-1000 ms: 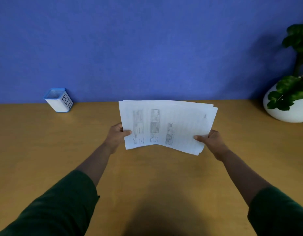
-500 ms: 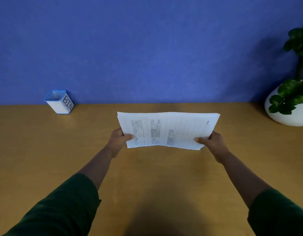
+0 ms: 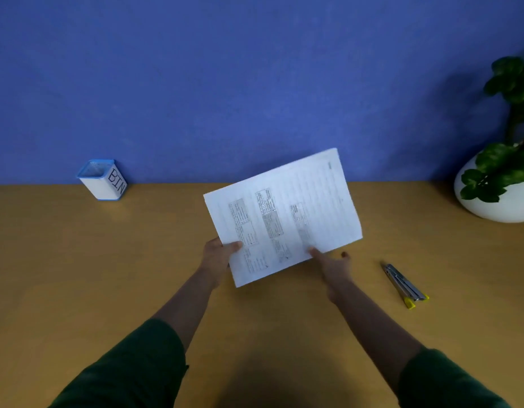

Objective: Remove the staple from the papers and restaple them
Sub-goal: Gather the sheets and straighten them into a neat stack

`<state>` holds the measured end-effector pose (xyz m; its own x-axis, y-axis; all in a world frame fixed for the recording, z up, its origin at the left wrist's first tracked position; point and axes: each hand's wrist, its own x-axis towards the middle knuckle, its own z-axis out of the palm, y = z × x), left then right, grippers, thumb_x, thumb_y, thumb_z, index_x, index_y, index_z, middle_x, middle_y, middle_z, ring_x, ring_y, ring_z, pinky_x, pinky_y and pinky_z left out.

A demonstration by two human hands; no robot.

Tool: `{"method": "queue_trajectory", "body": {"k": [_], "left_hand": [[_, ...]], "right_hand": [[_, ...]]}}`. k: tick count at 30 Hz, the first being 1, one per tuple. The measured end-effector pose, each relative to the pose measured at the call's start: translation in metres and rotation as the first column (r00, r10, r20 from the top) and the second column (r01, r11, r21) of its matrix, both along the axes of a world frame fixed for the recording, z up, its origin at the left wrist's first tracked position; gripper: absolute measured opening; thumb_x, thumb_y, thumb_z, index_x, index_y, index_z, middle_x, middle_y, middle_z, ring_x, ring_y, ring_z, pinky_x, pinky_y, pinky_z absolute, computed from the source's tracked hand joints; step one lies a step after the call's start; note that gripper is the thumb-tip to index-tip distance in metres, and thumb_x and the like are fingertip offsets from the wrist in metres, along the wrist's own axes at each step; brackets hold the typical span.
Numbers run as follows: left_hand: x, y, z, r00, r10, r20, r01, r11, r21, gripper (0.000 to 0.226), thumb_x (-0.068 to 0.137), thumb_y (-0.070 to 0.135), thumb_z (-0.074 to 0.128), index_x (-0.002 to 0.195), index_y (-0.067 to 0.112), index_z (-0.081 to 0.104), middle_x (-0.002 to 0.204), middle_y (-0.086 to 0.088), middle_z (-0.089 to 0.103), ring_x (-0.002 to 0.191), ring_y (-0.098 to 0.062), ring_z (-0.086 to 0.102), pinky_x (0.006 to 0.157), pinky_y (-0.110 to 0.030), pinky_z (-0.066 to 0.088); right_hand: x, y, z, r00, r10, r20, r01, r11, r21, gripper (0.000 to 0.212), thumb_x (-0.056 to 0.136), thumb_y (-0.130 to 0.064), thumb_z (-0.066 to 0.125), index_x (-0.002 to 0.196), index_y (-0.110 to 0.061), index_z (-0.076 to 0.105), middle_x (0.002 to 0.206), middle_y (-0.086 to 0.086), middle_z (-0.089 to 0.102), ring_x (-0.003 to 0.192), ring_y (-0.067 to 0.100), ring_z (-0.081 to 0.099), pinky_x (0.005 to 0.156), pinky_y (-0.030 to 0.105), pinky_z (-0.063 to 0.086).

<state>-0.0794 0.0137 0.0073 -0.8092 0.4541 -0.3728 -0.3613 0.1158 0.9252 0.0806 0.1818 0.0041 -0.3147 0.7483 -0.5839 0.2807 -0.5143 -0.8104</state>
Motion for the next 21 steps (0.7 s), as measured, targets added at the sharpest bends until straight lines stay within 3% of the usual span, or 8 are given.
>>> {"method": "queue_trajectory", "body": {"k": [1,3,5,9,12,14,17,21], "left_hand": [[0.006,0.002,-0.003,0.998,0.014,0.057,-0.015,1.000,0.017,0.025,0.084,0.004,0.065,0.108,0.007,0.064,0.107,-0.006,0.067,0.085,-0.019,0.066,0.059,-0.027,0.053],[0.016,0.008,-0.010,0.986,0.041,0.160,-0.050,0.997,0.052,0.031,0.083,0.003,0.065,0.114,0.005,0.061,0.112,-0.008,0.066,0.097,-0.026,0.064,0.072,-0.036,0.055],[0.025,0.011,-0.014,0.970,0.056,0.235,-0.072,0.995,0.062,0.032,0.082,0.002,0.065,0.114,0.006,0.060,0.114,-0.009,0.065,0.105,-0.030,0.061,0.084,-0.044,0.052],[0.029,0.011,-0.015,0.956,-0.029,0.293,0.006,0.997,0.080,0.023,0.083,0.004,0.065,0.104,0.013,0.062,0.112,-0.010,0.066,0.103,-0.030,0.062,0.084,-0.045,0.051],[0.008,0.004,-0.006,0.944,0.057,0.325,-0.106,0.985,0.135,0.020,0.083,0.004,0.063,0.100,0.013,0.061,0.101,-0.007,0.068,0.092,-0.026,0.064,0.072,-0.039,0.053],[-0.012,-0.004,0.006,0.965,0.091,0.245,-0.124,0.985,0.122,0.018,0.084,0.003,0.061,0.100,0.011,0.060,0.094,-0.006,0.067,0.083,-0.023,0.064,0.065,-0.034,0.051],[-0.029,-0.008,0.026,0.997,-0.073,-0.026,0.073,0.997,-0.008,0.027,0.081,0.007,0.067,0.107,0.008,0.063,0.093,-0.004,0.071,0.081,-0.023,0.067,0.065,-0.030,0.053],[-0.029,0.006,0.052,0.936,-0.260,-0.236,0.254,0.966,-0.056,0.019,0.076,0.001,0.071,0.085,0.018,0.070,0.076,0.012,0.076,0.071,-0.005,0.071,0.057,-0.018,0.054]], "right_hand": [[-0.003,-0.010,0.000,0.998,0.031,-0.045,-0.036,0.994,-0.102,0.083,0.071,-0.026,0.080,0.137,-0.007,0.034,0.129,0.010,0.054,0.115,0.029,0.054,0.100,0.046,0.045],[-0.009,-0.025,0.004,0.974,0.100,-0.201,-0.149,0.958,-0.245,0.039,0.080,-0.019,0.072,0.114,-0.006,0.057,0.116,0.012,0.063,0.099,0.026,0.062,0.088,0.043,0.053],[-0.014,-0.032,0.005,0.949,0.097,-0.300,-0.179,0.949,-0.260,0.013,0.087,-0.009,0.062,0.100,-0.009,0.061,0.102,0.010,0.066,0.088,0.024,0.064,0.076,0.040,0.054],[-0.016,-0.023,0.011,0.967,0.158,-0.200,-0.168,0.985,-0.033,0.022,0.089,-0.008,0.060,0.110,-0.006,0.059,0.112,0.015,0.065,0.104,0.033,0.062,0.094,0.051,0.050],[-0.009,-0.007,0.016,0.955,0.281,-0.095,-0.261,0.949,0.176,0.022,0.090,-0.011,0.059,0.111,-0.006,0.060,0.111,0.012,0.066,0.100,0.029,0.063,0.089,0.044,0.052],[-0.003,0.005,0.020,0.945,0.322,-0.053,-0.293,0.910,0.294,0.017,0.090,-0.011,0.059,0.107,-0.010,0.061,0.106,0.009,0.067,0.093,0.024,0.063,0.079,0.037,0.051],[0.001,0.021,0.025,0.938,0.347,-0.021,-0.309,0.860,0.405,0.022,0.089,-0.012,0.059,0.111,-0.009,0.062,0.099,0.002,0.066,0.083,0.017,0.062,0.068,0.028,0.050],[-0.004,0.029,0.037,0.925,0.377,-0.053,-0.309,0.825,0.473,0.021,0.089,-0.014,0.060,0.110,-0.016,0.063,0.087,-0.014,0.064,0.078,0.000,0.061,0.056,0.011,0.048]]}}
